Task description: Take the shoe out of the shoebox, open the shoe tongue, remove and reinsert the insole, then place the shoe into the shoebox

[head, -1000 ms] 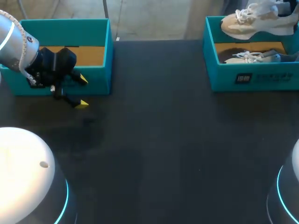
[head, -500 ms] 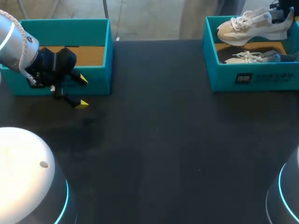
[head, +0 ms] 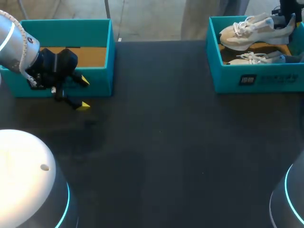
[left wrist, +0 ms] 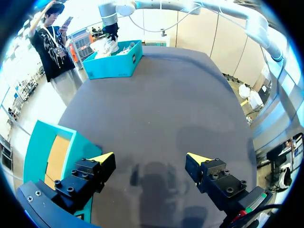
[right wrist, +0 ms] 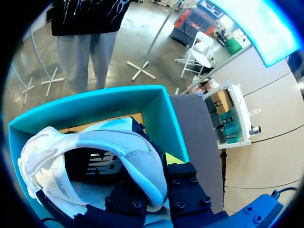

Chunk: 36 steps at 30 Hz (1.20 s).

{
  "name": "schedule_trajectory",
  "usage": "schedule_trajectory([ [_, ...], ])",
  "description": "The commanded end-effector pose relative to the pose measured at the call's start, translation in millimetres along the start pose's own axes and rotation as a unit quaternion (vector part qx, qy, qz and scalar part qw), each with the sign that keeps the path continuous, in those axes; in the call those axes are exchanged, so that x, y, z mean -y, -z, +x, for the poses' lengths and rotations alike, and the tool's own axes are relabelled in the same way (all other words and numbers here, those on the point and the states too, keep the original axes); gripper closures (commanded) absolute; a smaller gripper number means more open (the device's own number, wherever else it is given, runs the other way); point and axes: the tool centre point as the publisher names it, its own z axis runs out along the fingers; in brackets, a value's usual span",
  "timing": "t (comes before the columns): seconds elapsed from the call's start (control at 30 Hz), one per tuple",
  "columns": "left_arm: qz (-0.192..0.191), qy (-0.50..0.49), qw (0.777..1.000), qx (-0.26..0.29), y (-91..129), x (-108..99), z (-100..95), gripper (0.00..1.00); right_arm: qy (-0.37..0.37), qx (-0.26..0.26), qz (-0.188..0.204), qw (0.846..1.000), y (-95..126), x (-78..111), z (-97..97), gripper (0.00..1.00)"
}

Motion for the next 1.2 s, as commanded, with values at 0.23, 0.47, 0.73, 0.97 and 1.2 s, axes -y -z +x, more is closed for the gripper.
schedule_trajectory([
  [0.23,-0.001,0.0,1.0,0.0,0,0,0.5,0.0,0.0,0.002,0.005,1.0,-19,-8.7,6.3,1.0],
  [0.47,-0.001,0.0,1.0,0.0,0,0,0.5,0.0,0.004,-0.002,0.016,1.0,-33,-6.3,11.6,1.0],
  [0.73,-0.001,0.0,1.0,0.0,0,0,0.5,0.0,0.005,-0.002,0.03,1.0,-55,-3.2,14.6,1.0],
  [0.97,-0.001,0.0,1.0,0.0,0,0,0.5,0.0,0.007,-0.003,0.041,0.999,-67,0.6,17.1,1.0],
  [1.2,-0.001,0.0,1.0,0.0,0,0,0.5,0.0,0.006,-0.004,0.057,0.998,-75,1.9,17.6,1.0],
])
